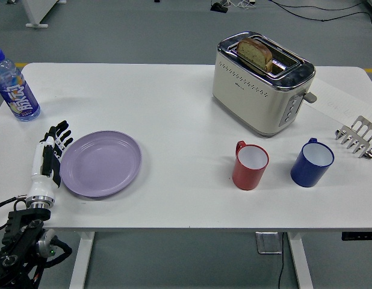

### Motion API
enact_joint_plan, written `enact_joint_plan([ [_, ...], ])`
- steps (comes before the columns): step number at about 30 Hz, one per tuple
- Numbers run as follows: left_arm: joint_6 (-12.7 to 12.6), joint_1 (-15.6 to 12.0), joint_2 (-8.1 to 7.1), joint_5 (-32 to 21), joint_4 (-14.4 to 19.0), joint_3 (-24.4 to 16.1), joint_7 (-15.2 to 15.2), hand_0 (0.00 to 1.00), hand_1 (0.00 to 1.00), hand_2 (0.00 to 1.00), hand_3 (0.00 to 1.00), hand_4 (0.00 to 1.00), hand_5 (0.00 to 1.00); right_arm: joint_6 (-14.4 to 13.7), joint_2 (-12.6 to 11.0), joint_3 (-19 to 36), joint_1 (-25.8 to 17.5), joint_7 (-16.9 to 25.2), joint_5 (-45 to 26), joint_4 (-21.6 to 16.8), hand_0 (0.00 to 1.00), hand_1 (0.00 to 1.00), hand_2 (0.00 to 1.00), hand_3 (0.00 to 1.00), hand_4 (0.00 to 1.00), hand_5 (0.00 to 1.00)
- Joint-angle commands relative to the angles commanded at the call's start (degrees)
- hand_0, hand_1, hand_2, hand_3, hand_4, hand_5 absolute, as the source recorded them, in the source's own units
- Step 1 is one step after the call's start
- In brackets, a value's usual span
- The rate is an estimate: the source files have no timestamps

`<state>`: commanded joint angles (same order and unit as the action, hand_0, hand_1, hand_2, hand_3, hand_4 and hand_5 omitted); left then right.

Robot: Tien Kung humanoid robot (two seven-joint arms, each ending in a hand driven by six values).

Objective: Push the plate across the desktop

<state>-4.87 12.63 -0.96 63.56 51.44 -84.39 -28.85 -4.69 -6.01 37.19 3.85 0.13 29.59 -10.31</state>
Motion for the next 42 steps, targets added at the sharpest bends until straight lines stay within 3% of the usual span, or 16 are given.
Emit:
enact_joint_plan([
  [16, -1.6, 0.1, 0.96, -1.2, 0.0, 3.2, -0.7, 0.808, 0.864, 0.901, 0.819, 0.529, 0.998, 0.0, 0.0, 0.1, -0.1, 0.0, 0.1, 0.0, 0.676, 0.678, 0.758, 0.704, 0.321, 0.319],
  [42, -3.2, 0.7, 0.96, -2.5, 0.6, 8.6, -1.6, 0.812, 0.868, 0.906, 0.820, 0.522, 0.998, 0.1, -0.2, 0.0, 0.4, 0.1, 0.3, 0.0, 0.676, 0.677, 0.758, 0.704, 0.322, 0.319],
])
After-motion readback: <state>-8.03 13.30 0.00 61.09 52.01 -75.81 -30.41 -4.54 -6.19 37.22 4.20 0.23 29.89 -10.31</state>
